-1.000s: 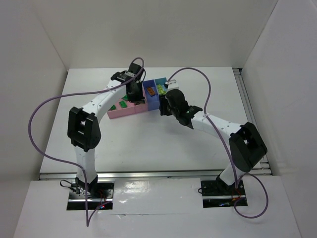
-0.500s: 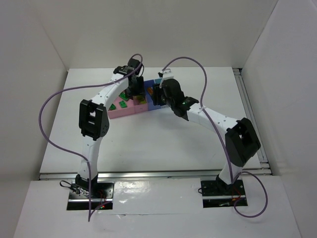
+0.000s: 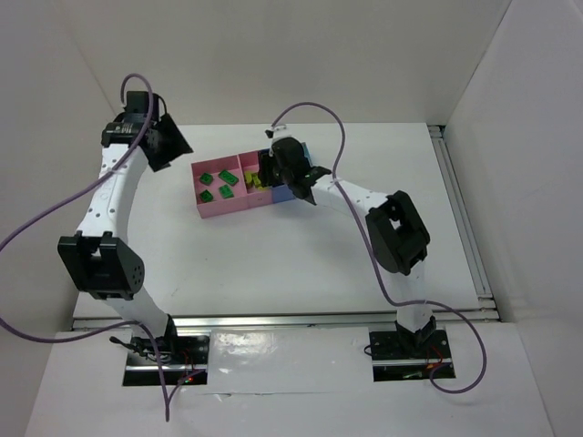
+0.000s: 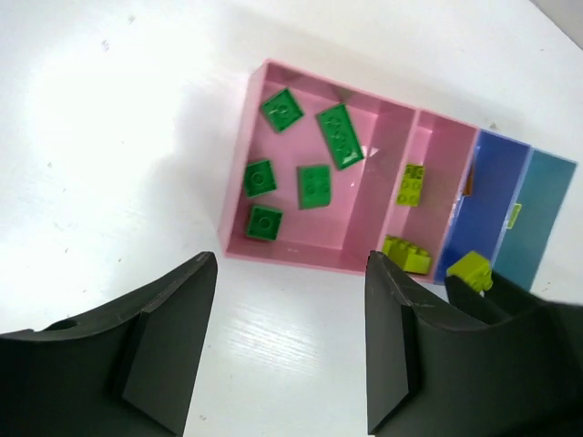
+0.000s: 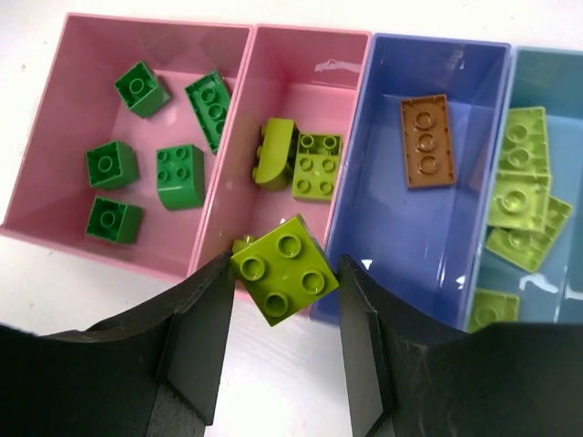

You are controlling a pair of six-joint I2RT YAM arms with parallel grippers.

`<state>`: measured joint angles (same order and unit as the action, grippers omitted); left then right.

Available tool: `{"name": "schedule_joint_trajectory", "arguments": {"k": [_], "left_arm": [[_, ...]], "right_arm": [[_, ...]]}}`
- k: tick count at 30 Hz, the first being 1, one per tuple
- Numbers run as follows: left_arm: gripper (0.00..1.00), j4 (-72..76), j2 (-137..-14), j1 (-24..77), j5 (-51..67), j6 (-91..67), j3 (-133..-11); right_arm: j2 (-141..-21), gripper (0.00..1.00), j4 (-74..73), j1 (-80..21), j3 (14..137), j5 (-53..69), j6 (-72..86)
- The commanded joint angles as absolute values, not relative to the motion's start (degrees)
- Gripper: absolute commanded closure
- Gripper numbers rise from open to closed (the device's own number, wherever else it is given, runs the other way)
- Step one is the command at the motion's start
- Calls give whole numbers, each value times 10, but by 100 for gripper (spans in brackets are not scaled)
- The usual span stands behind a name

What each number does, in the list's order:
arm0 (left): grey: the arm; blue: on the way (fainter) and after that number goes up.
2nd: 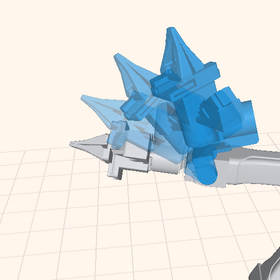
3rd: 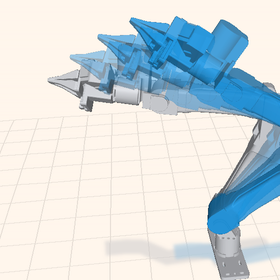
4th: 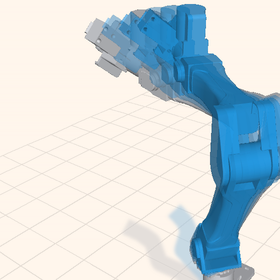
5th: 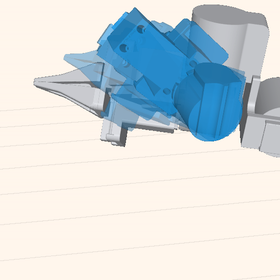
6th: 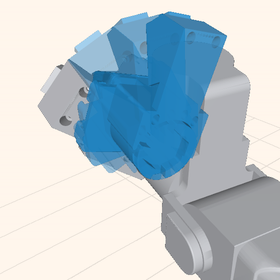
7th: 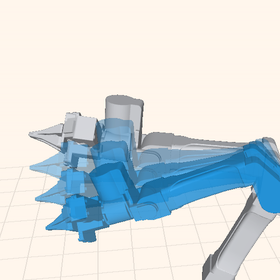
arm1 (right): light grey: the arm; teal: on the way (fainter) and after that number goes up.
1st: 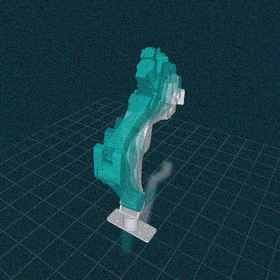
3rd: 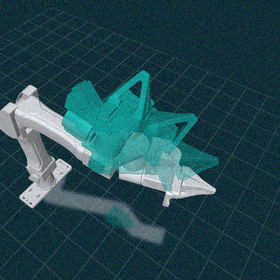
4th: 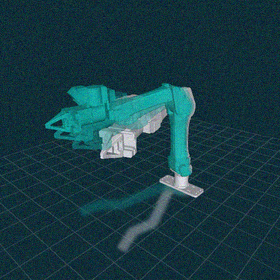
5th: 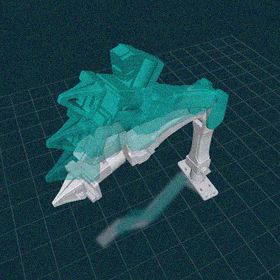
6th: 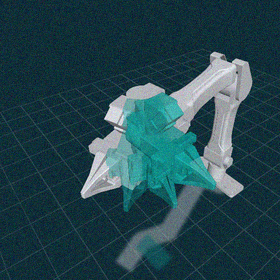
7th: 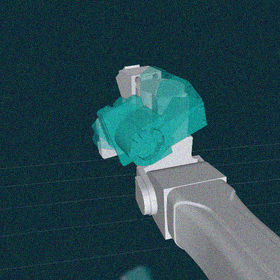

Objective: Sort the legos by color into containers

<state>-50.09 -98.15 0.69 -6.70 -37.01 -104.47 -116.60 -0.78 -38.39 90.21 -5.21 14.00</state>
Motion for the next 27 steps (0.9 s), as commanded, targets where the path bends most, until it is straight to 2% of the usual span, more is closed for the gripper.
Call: {"name": "schedule_joint_trajectory", "arguments": {"k": [1, 2, 5, 8, 12, 15, 16, 17, 21, 27], "left_arm": [[30, -493, -961, 4, -30, -383, -985], [30, -493, -961, 4, -25, -383, -977], [30, -493, -954, -3, -19, -372, -972], [30, -488, -947, -3, -19, -372, -961], [30, -488, -947, -3, -6, -372, -950], [30, -483, -947, -3, -6, -378, -943], [30, -476, -947, -3, -1, -378, -937], [30, -471, -947, -3, -1, -378, -937], [30, -471, -942, 3, -1, -372, -923], [30, -471, -918, 3, 23, -366, -904]], "right_arm": [[-1204, 55, 18, -388, 977, -50, 134], [-1218, 49, 8, -388, 996, -50, 134], [-1285, 15, -45, -388, 1112, -50, 126], [-1287, 8, -65, -394, 1135, -68, 107], [-1206, 6, -23, -394, 1045, -106, 102], [-1123, 4, 6, -394, 952, -181, 121], [-1104, 0, 6, -394, 931, -225, 134], [-1068, 0, 6, -389, 913, -244, 141], [-997, 0, -94, -376, 842, -363, 222], [-898, 0, -290, -325, 731, -400, 370]]}}
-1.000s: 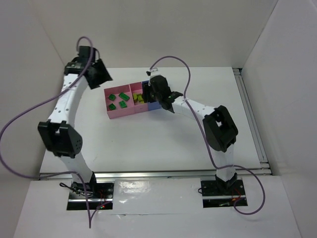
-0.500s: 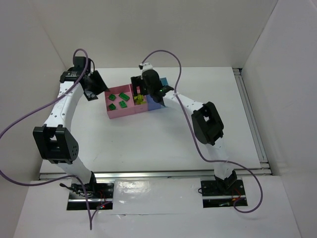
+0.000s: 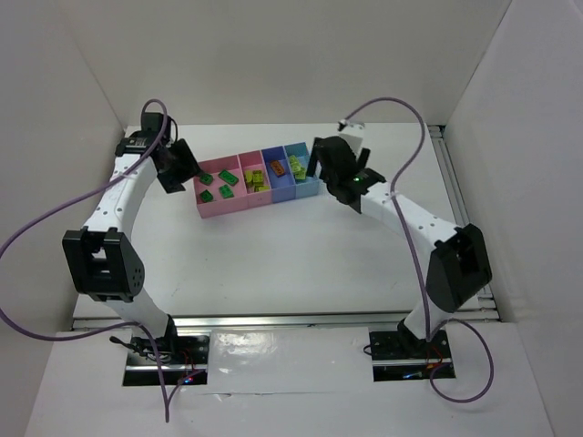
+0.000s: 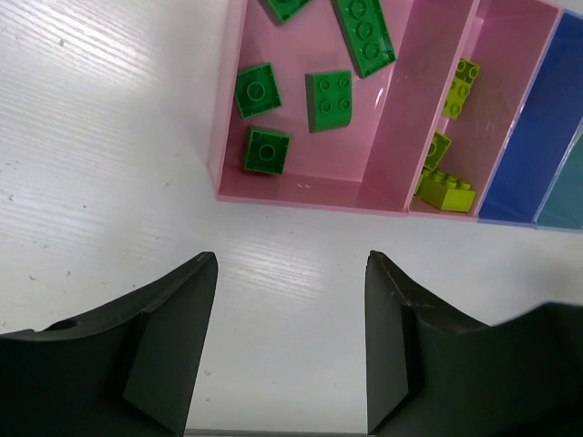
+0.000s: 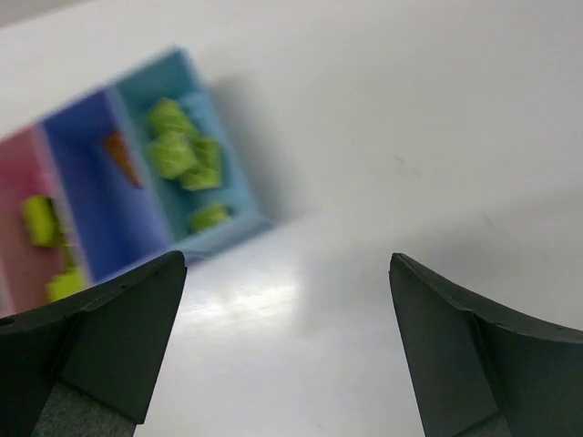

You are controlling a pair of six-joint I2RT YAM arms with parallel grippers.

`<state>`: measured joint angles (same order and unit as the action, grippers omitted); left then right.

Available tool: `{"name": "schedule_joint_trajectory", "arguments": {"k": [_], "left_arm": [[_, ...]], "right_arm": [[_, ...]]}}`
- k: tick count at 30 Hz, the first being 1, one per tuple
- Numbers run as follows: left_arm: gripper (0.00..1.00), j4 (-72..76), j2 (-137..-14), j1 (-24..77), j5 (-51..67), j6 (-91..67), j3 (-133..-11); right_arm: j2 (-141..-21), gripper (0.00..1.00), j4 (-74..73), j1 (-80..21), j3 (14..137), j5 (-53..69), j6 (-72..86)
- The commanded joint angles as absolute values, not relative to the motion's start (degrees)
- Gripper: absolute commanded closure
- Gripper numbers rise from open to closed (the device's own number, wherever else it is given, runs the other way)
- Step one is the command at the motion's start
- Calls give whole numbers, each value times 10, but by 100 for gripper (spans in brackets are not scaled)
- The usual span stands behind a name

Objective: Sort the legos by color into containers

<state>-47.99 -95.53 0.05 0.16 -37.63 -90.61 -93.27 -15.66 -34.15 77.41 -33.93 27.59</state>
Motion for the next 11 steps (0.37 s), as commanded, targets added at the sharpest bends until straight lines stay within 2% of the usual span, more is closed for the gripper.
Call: {"name": "schedule_joint_trajectory", "arguments": {"k": [1, 5, 11], "left_arm": [[30, -471, -912, 3, 30, -366, -897], [30, -471, -888, 3, 30, -355, -886], [30, -471, -868, 8, 25, -349, -861]], "right_arm": [[-885, 0, -314, -325, 698, -406, 402], [-814, 0, -397, -325, 604, -412, 453], [-701, 4, -395, -325, 512, -386, 468]]}}
